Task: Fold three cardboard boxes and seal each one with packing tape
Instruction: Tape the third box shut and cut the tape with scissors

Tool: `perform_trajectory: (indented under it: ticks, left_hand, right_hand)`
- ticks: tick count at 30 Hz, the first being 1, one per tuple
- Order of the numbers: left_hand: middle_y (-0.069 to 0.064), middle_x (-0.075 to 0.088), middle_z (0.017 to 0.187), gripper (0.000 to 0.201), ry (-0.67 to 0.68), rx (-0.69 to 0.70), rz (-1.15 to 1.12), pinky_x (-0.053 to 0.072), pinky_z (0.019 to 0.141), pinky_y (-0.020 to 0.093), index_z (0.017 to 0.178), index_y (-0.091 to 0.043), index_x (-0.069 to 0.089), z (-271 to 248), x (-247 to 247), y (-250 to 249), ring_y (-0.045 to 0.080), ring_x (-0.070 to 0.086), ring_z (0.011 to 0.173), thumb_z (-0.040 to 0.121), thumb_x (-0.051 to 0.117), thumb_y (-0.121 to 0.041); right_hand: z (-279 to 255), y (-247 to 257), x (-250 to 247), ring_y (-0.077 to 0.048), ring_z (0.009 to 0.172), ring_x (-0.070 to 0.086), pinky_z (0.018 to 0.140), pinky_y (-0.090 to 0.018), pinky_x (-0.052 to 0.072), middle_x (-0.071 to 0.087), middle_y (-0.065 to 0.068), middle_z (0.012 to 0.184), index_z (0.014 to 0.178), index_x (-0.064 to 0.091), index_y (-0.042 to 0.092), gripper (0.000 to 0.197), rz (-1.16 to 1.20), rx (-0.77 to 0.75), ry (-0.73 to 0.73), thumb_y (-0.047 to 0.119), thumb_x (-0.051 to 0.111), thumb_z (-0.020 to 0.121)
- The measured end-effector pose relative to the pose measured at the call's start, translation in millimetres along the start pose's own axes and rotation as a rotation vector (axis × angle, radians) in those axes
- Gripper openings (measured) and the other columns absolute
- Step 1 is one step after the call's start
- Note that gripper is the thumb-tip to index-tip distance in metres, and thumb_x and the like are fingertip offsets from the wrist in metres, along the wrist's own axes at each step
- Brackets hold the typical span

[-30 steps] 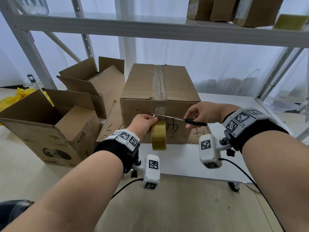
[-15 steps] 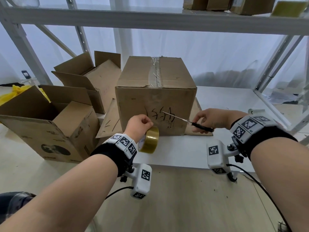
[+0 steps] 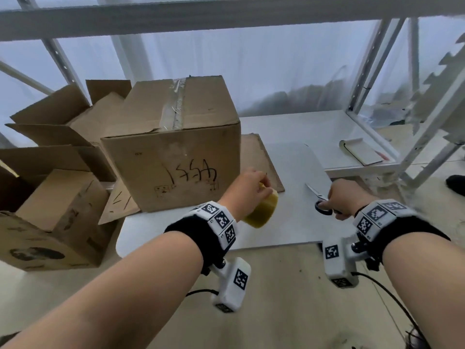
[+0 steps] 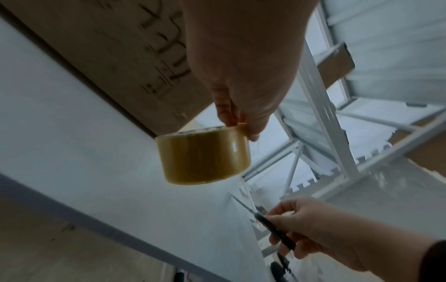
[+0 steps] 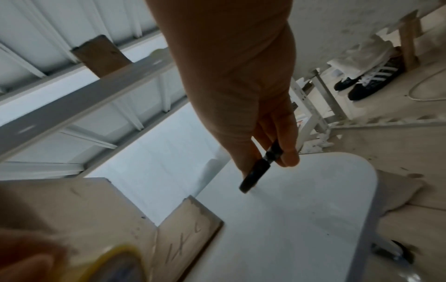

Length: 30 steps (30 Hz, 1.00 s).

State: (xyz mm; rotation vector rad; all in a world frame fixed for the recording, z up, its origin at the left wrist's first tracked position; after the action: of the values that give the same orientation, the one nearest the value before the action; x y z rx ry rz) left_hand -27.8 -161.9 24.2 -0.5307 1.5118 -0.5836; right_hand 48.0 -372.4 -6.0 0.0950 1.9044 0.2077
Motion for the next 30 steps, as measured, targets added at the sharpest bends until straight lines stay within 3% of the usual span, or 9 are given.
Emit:
perform_trajectory:
  ticks: [3,5,8,12,15,18,22,26,30]
  left_hand:
    - [0.005,0.046,0.129,0.022,0.048,0.067,0.061,0.046,0.095,0.040,0.112,-0.013,0.061,29,24,-21,0.026,0.051,0.109,0.095,0.055,-0.025]
    - [0.006,0.046,0.129,0.022,0.031,0.106,0.108,0.044,0.093,0.035,0.113,-0.011,0.060,47,35,-30,0.026,0.051,0.110,0.096,0.054,-0.023]
    - [0.005,0.040,0.135,0.026,0.012,0.116,0.063,0.039,0.096,0.031,0.117,-0.008,0.059,78,51,-41,0.024,0.051,0.113,0.097,0.053,-0.022]
    - [0.007,0.026,0.148,0.055,0.070,0.202,0.176,0.039,0.103,0.032,0.147,-0.010,0.029,113,68,-49,0.028,0.051,0.121,0.097,0.051,-0.017]
    - [0.013,0.023,0.150,0.067,0.147,0.266,0.263,0.042,0.098,0.033,0.152,-0.009,0.008,136,82,-53,0.030,0.055,0.115,0.098,0.047,-0.016]
    - [0.015,0.028,0.145,0.069,0.180,0.385,0.408,0.049,0.093,0.041,0.152,-0.010,0.004,158,99,-56,0.033,0.057,0.107,0.098,0.045,-0.012]
    - [0.014,0.042,0.132,0.069,0.190,0.517,0.684,0.048,0.080,0.035,0.152,-0.007,0.002,187,119,-52,0.028,0.056,0.103,0.096,0.041,-0.002]
    - [0.016,0.042,0.135,0.065,0.199,0.462,0.743,0.044,0.076,0.035,0.152,-0.006,-0.002,208,130,-43,0.030,0.055,0.109,0.098,0.033,-0.002]
    - [0.019,0.039,0.142,0.070,0.145,0.277,0.593,0.041,0.098,0.039,0.152,-0.007,0.003,209,119,-38,0.033,0.046,0.125,0.098,0.046,-0.015]
  right_hand:
    - [11,-9,12,-0.025,0.069,0.063,0.066,-0.032,0.054,0.059,-0.006,0.065,0.077,0.059,0.003,0.031,-0.049,0.004,0.069,0.031,0.067,0.088]
    - [16,-8,19,-0.027,0.075,0.060,0.068,-0.031,0.050,0.060,-0.006,0.072,0.072,0.054,0.006,0.035,-0.063,0.011,0.148,0.035,0.065,0.090]
    - [35,-13,18,-0.030,0.084,0.068,0.081,-0.037,0.056,0.071,-0.012,0.091,0.083,0.058,0.001,0.033,0.048,0.003,0.180,0.032,0.060,0.092]
    - [57,-24,14,-0.024,0.083,0.065,0.081,-0.040,0.057,0.066,-0.008,0.097,0.099,0.062,0.008,0.030,0.054,-0.026,0.072,0.036,0.060,0.091]
    - [74,-41,17,-0.025,0.085,0.063,0.080,-0.042,0.056,0.066,-0.010,0.100,0.099,0.064,0.007,0.026,0.107,0.013,-0.032,0.030,0.057,0.091]
    - [91,-57,15,-0.029,0.094,0.062,0.085,-0.045,0.054,0.064,-0.011,0.106,0.098,0.062,0.008,0.019,0.292,0.059,-0.129,0.025,0.057,0.091]
    - [104,-67,26,-0.024,0.092,0.060,0.087,-0.043,0.053,0.062,-0.008,0.102,0.098,0.059,0.012,0.014,0.522,0.080,-0.169,0.023,0.058,0.091]
    - [113,-65,34,-0.022,0.094,0.058,0.083,-0.034,0.047,0.063,-0.005,0.099,0.097,0.062,0.013,0.012,0.447,0.076,-0.211,0.021,0.055,0.092]
    - [114,-52,25,-0.022,0.096,0.055,0.083,-0.029,0.043,0.062,-0.006,0.102,0.102,0.064,0.011,0.018,0.399,0.050,-0.252,0.015,0.052,0.090]
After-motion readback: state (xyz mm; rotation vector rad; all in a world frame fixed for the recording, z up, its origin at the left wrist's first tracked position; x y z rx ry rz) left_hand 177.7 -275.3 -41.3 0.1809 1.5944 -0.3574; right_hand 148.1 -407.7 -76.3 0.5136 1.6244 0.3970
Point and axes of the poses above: each hand's wrist, its own z-axis towards the middle knuckle, its own x-axis out of the palm, y = z × x, the point moved 5 cm from there along z, towards the middle knuckle
